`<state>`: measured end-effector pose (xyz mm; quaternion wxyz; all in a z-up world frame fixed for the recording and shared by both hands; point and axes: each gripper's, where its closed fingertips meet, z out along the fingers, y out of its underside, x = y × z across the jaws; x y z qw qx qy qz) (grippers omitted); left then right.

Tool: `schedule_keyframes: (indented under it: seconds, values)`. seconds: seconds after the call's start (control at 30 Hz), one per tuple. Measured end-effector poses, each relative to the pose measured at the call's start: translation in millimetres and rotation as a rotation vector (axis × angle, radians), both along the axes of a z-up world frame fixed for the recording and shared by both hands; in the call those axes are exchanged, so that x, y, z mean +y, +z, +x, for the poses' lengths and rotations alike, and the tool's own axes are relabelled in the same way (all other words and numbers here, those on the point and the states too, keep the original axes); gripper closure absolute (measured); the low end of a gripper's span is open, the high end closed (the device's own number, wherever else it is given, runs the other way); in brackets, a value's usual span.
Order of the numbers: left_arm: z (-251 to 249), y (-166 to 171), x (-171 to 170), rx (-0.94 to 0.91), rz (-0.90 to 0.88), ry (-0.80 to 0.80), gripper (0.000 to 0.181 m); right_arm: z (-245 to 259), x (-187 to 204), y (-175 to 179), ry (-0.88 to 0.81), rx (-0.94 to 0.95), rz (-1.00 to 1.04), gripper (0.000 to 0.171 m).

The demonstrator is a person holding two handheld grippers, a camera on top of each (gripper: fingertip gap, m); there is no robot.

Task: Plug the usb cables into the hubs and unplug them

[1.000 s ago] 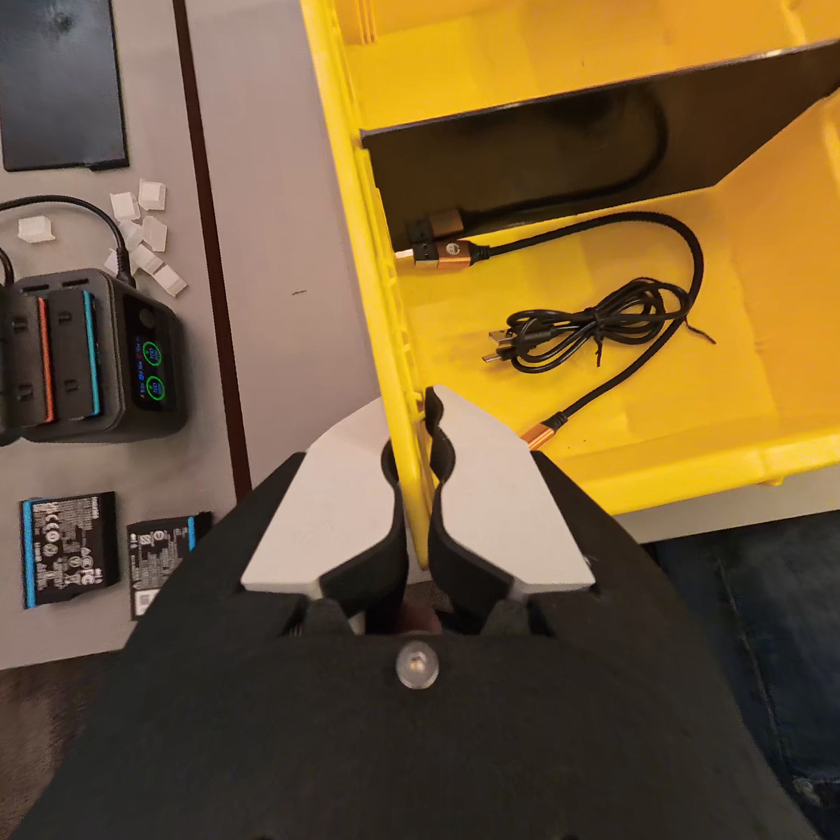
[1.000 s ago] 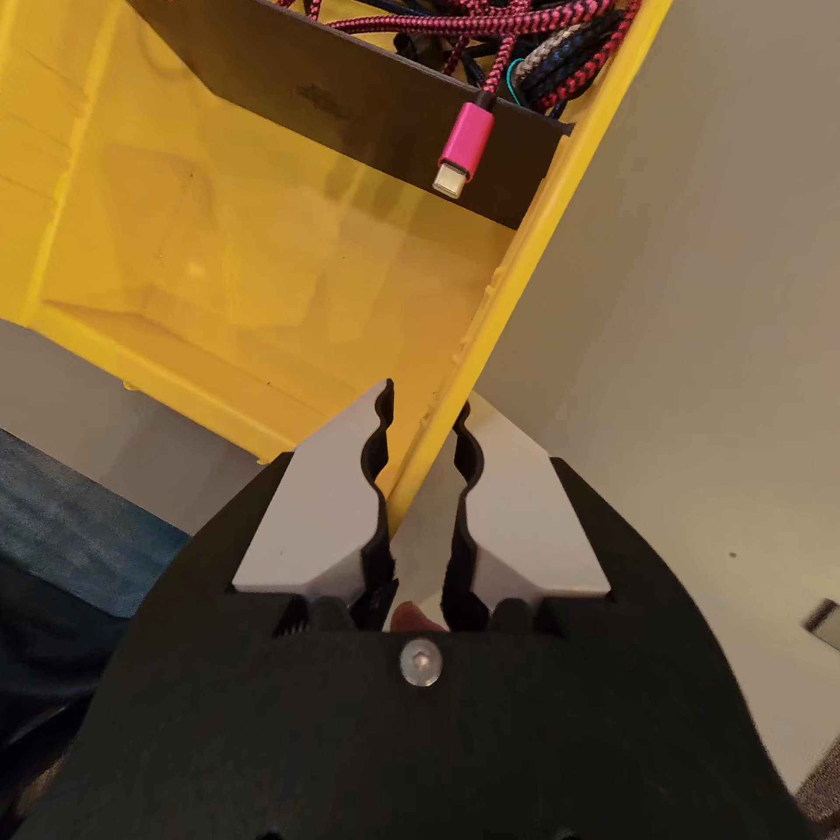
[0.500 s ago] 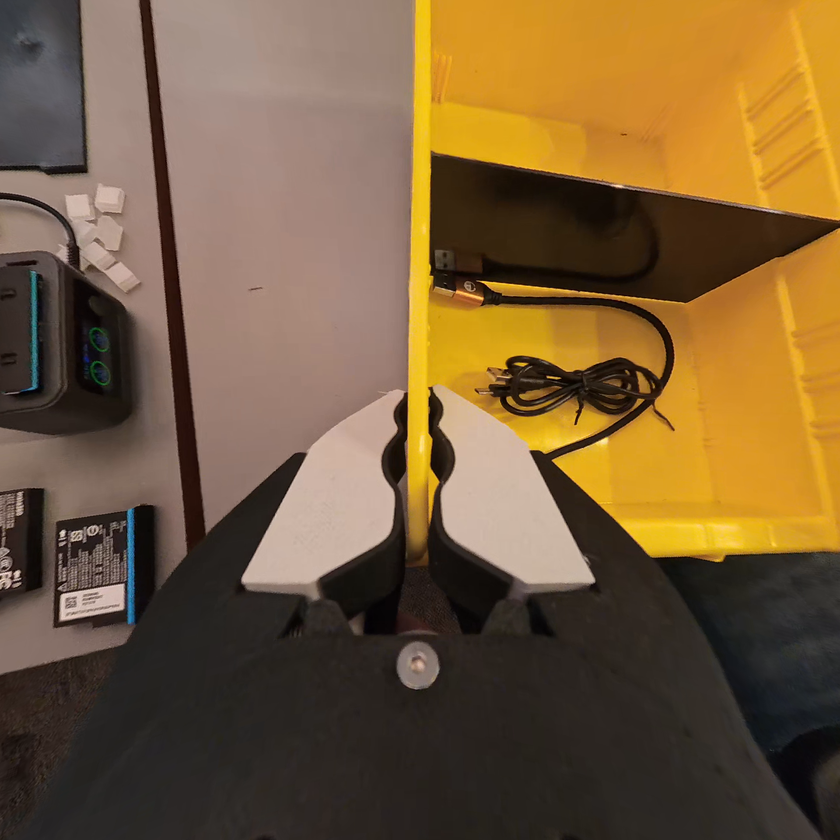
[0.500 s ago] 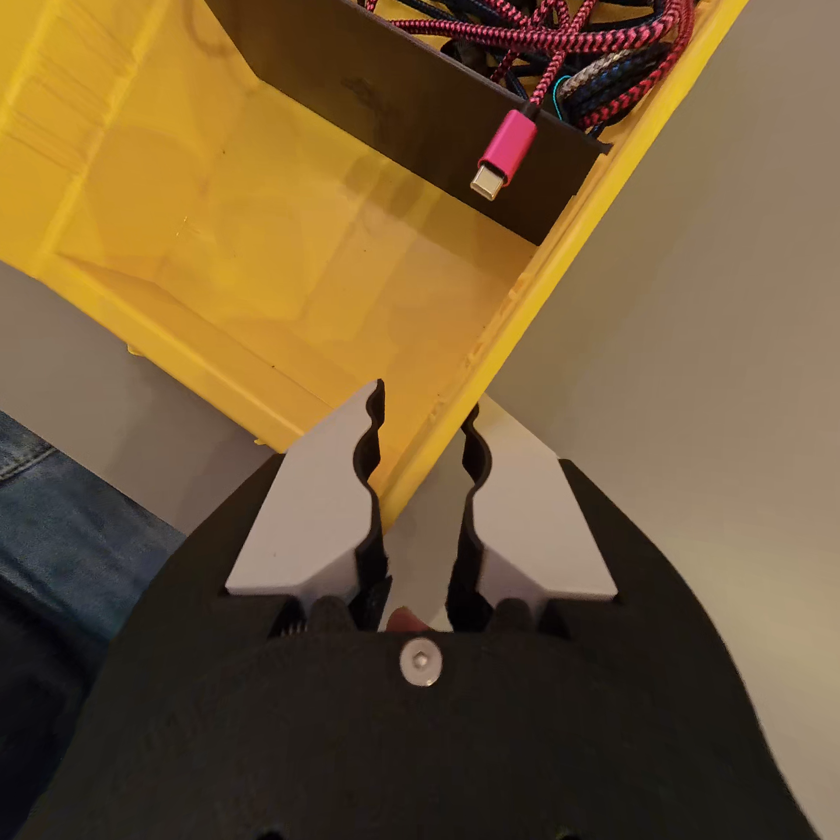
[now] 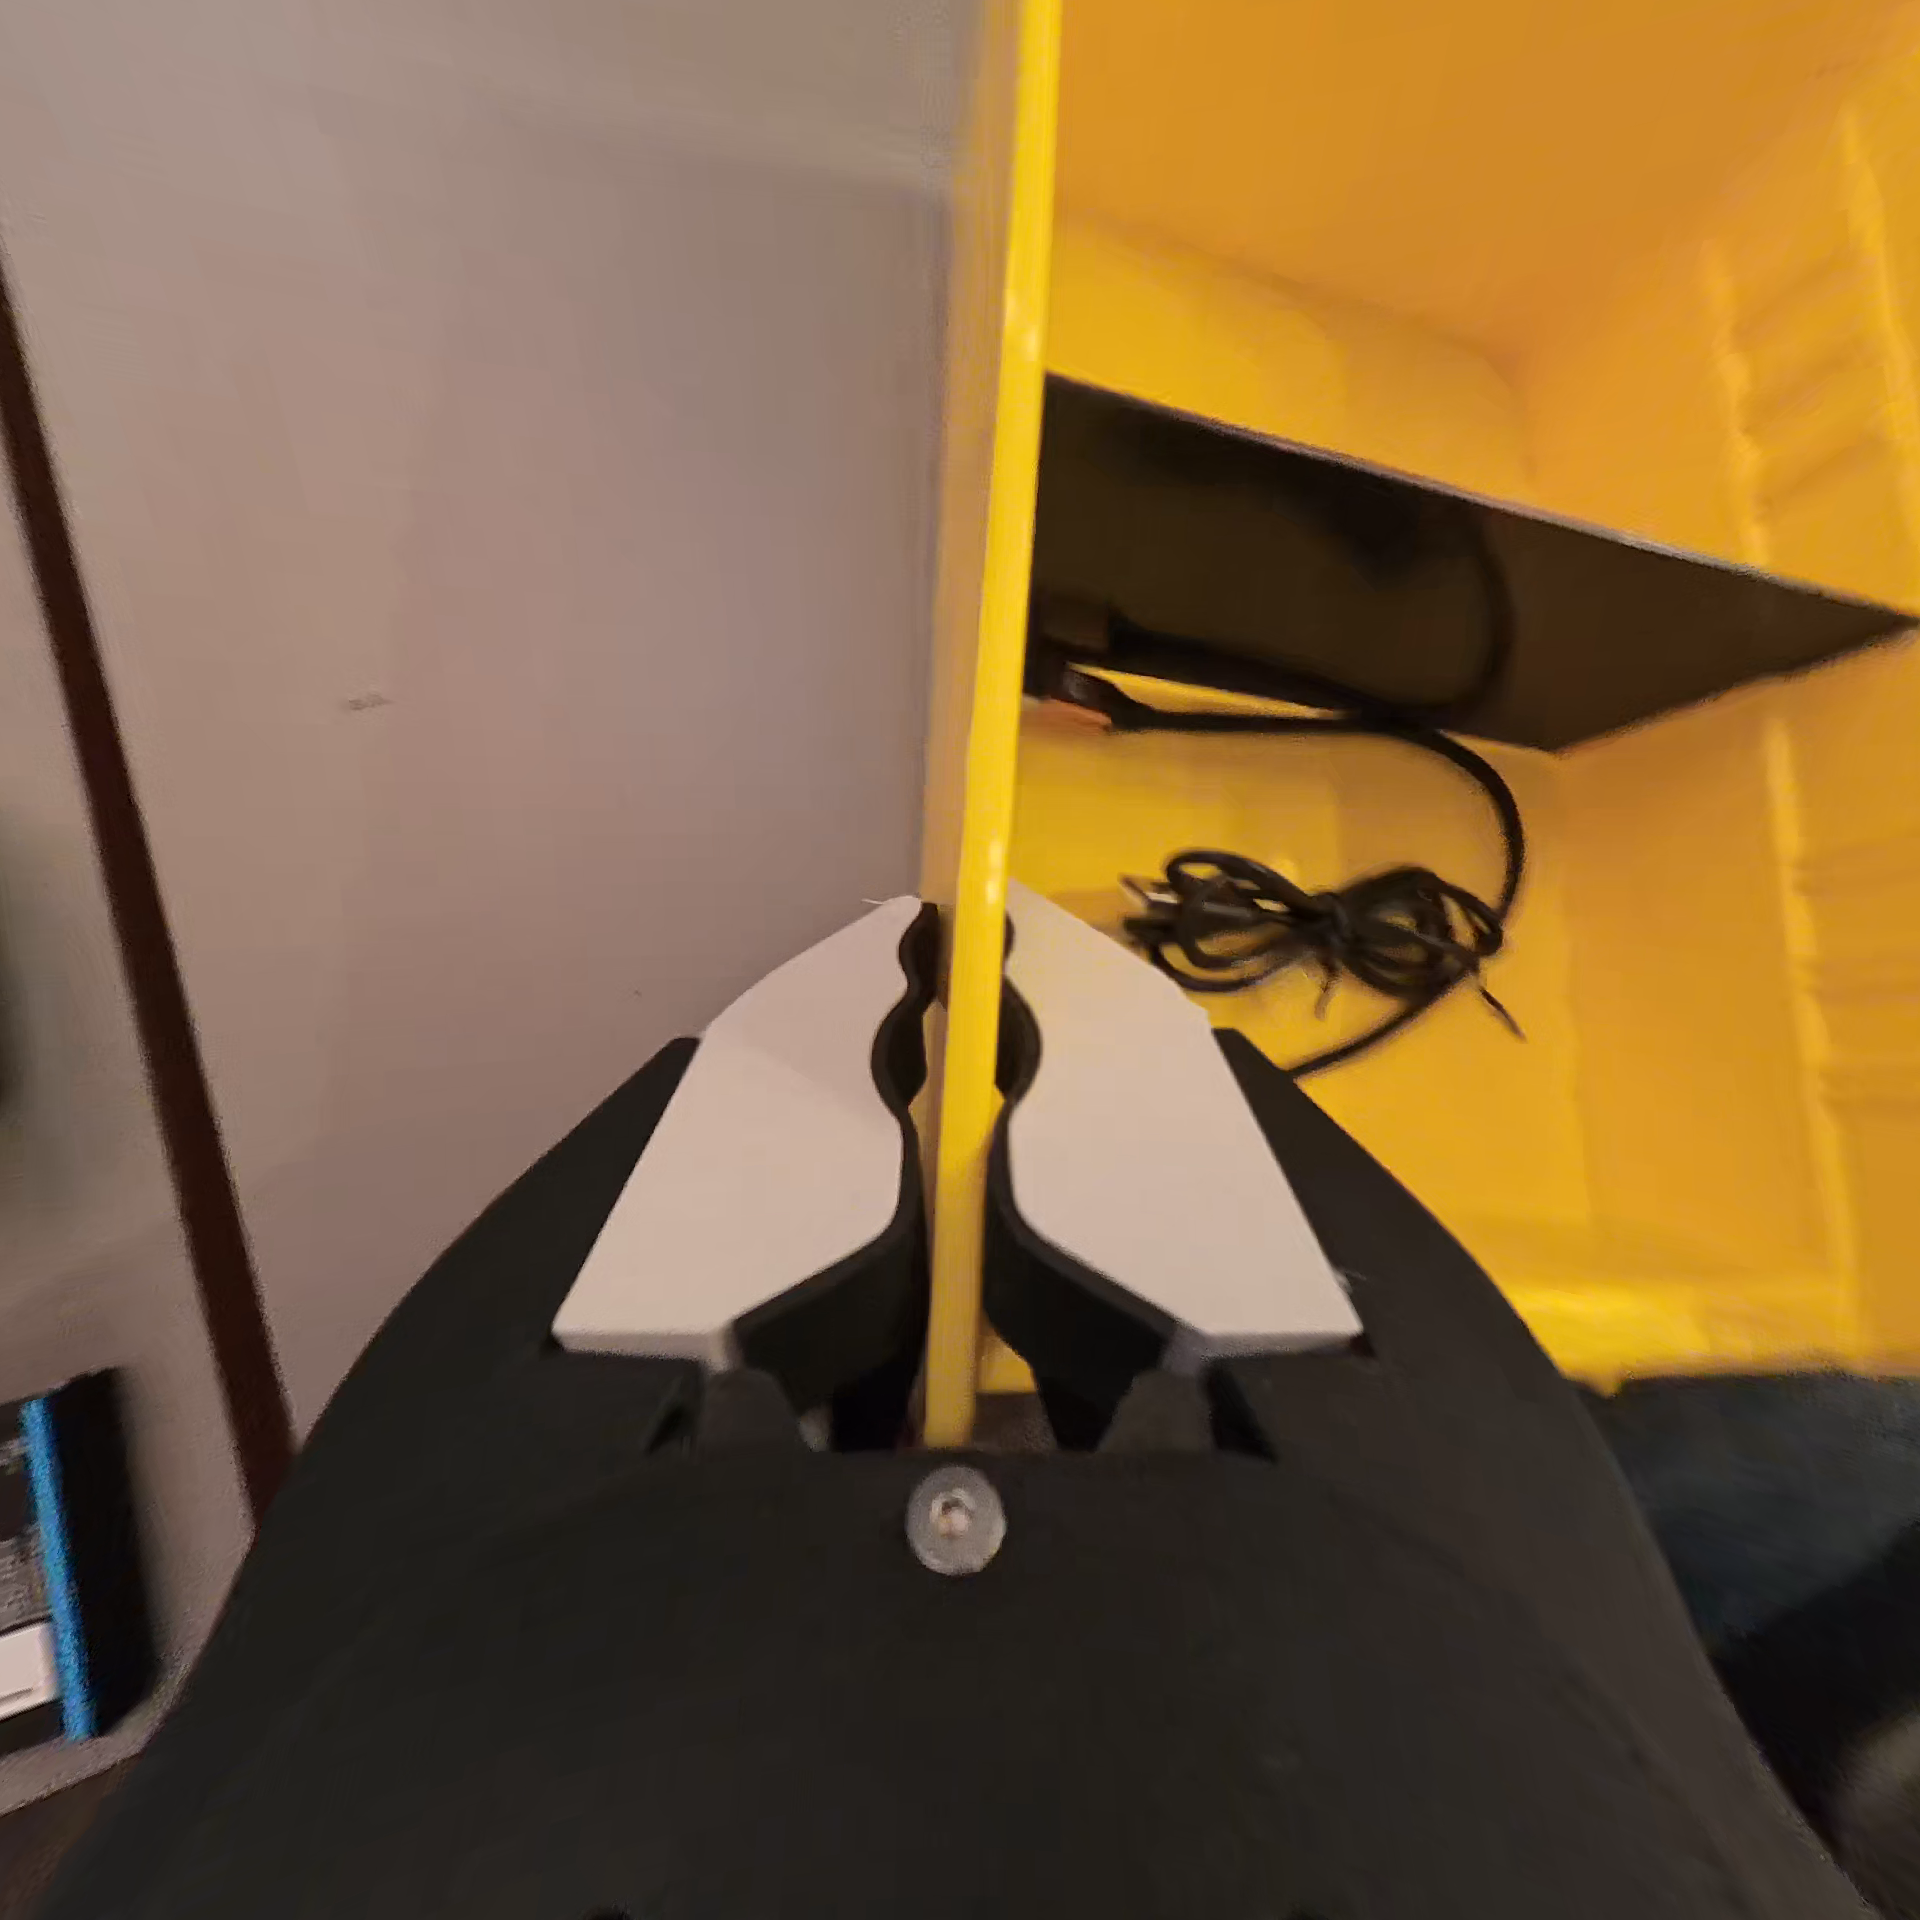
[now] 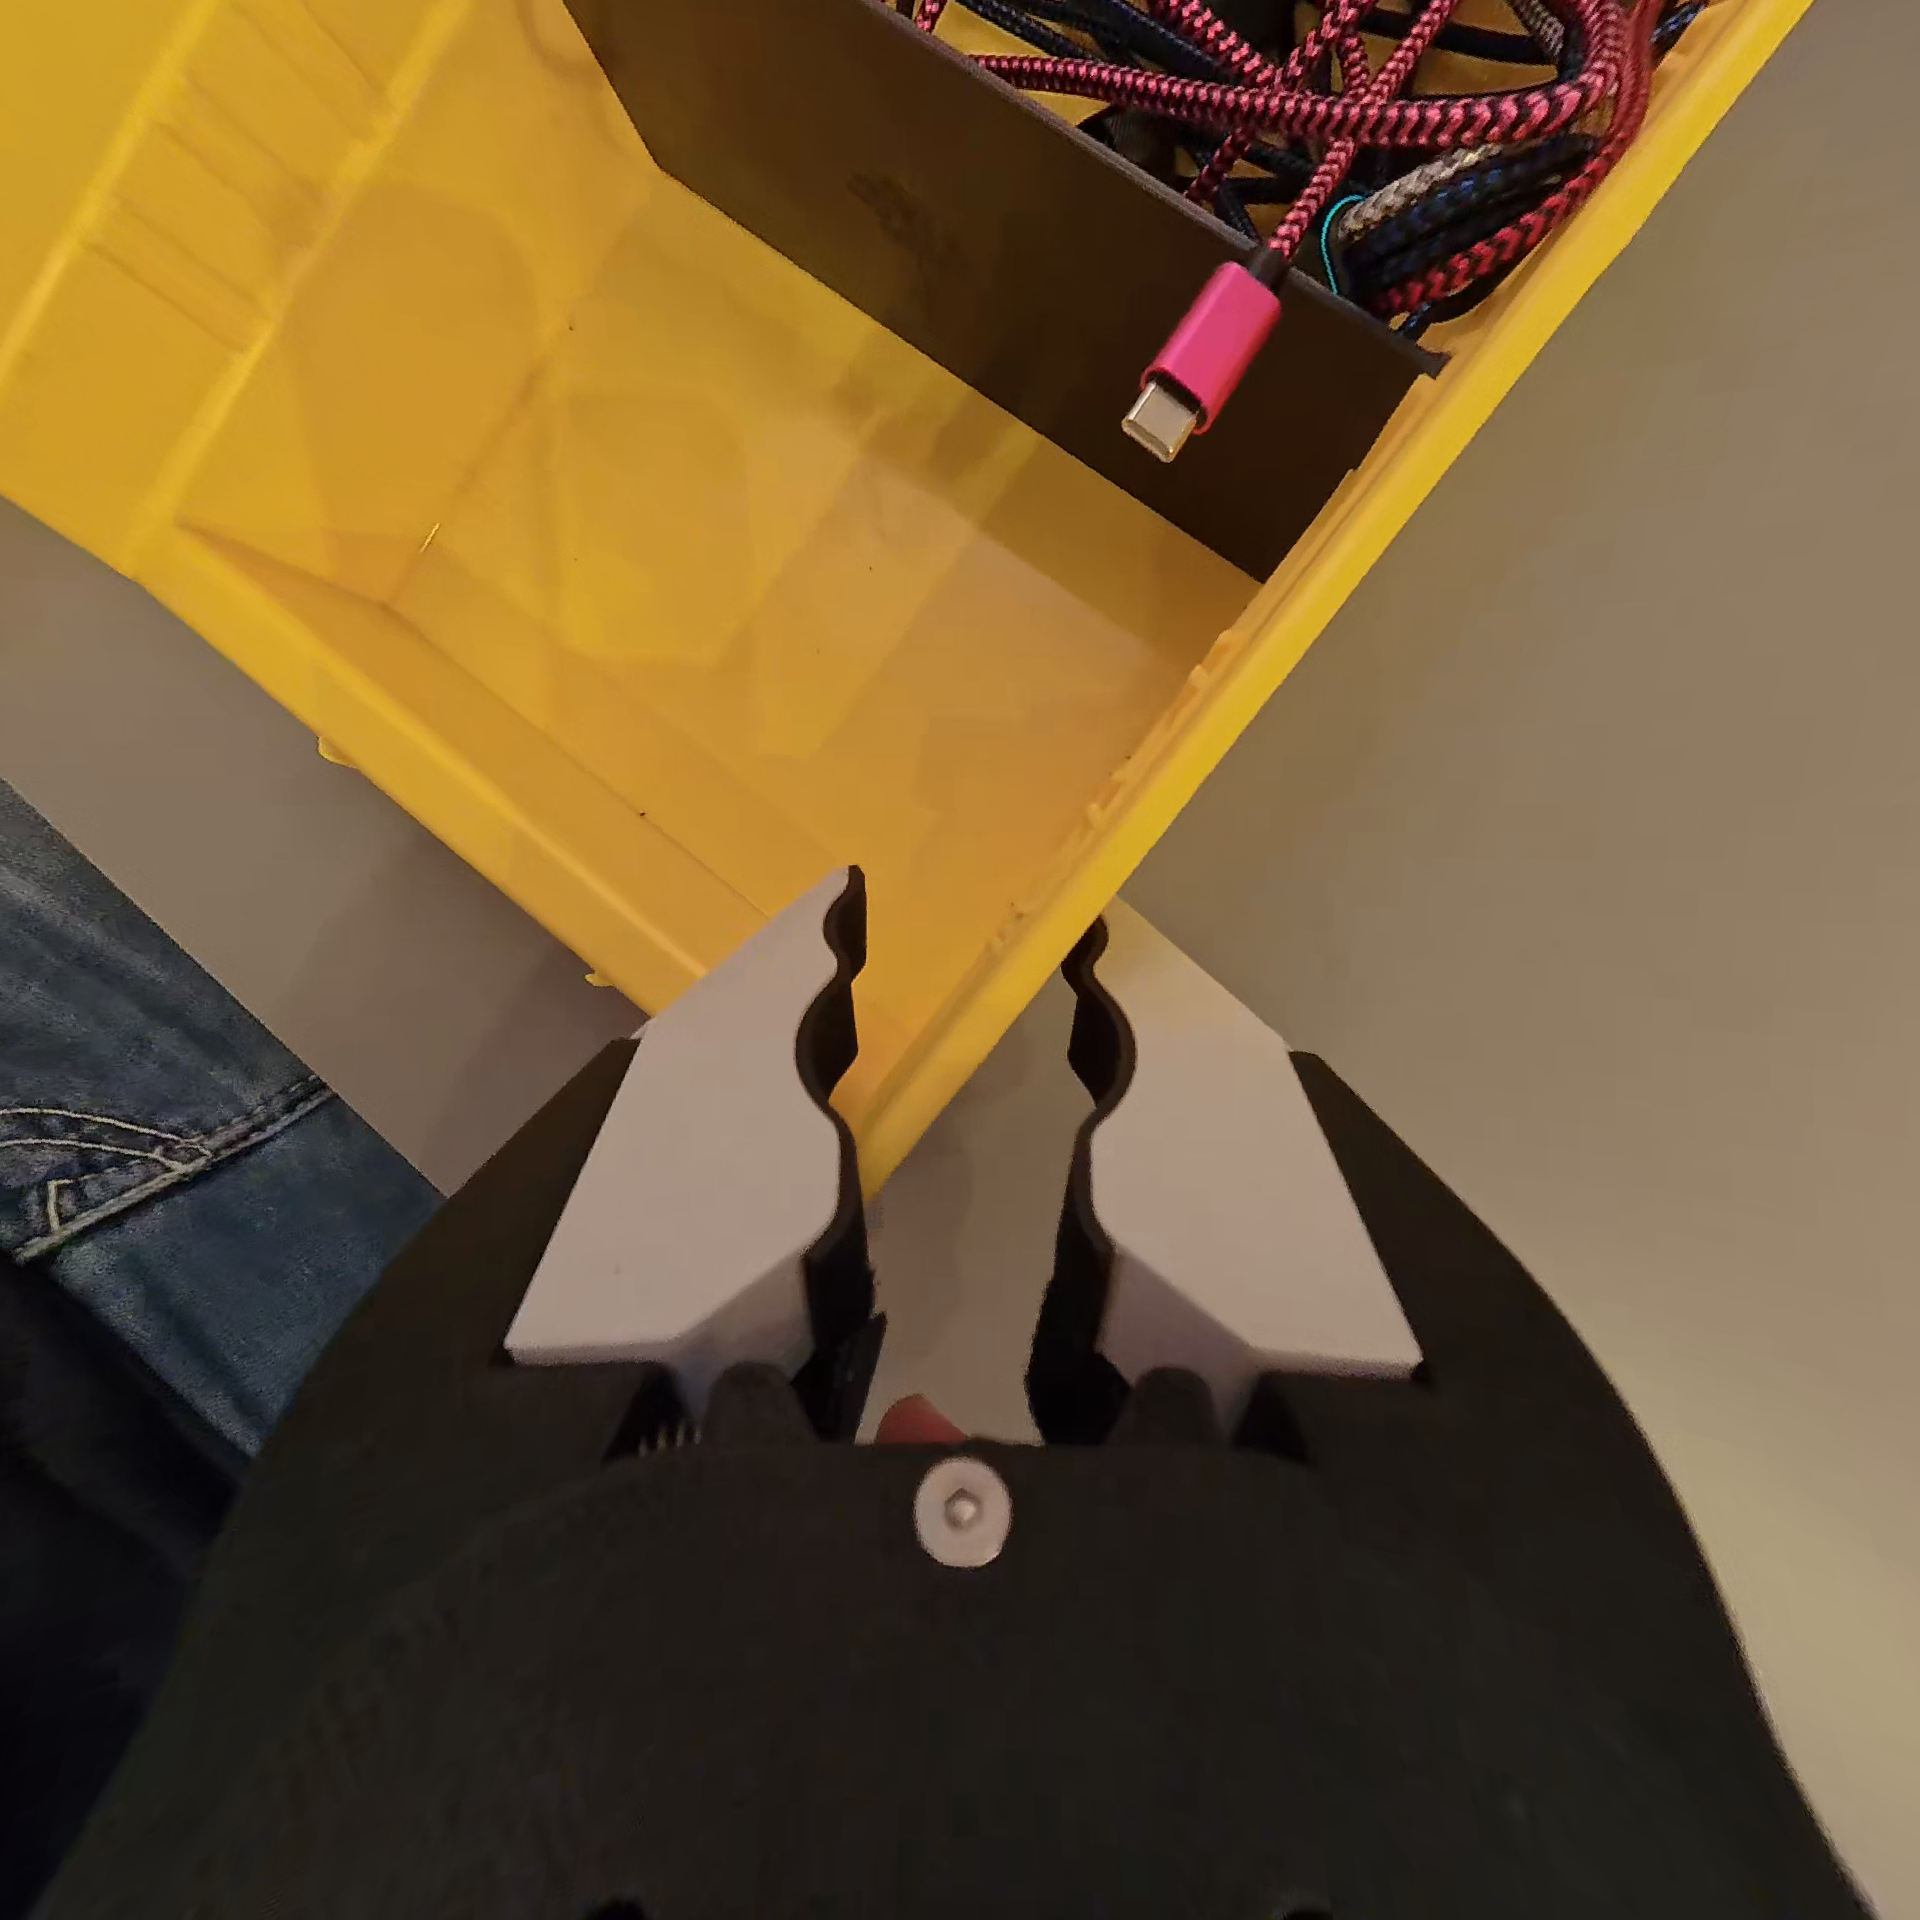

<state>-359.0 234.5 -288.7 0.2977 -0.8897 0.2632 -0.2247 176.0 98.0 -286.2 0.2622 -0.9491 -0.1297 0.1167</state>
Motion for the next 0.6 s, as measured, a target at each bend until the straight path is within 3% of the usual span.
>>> schedule_keyframes:
  seconds: [0.1, 0.3, 0.6]
  values:
    - [6, 0, -10, -0.027, 0.006, -0.045, 0.177, -17, 5, 0, 0.02, 0.008, 0.005, 0.133]
    - [-12, 15, -14, -0.061, 0.057, 0.046, 0.176, -50, 19, 1, 0.049, 0.022, 0.024, 0.129]
    - [-58, 70, -27, -0.129, 0.169, 0.192, 0.176, -121, 46, 0, 0.145, -0.003, 0.049, 0.125]
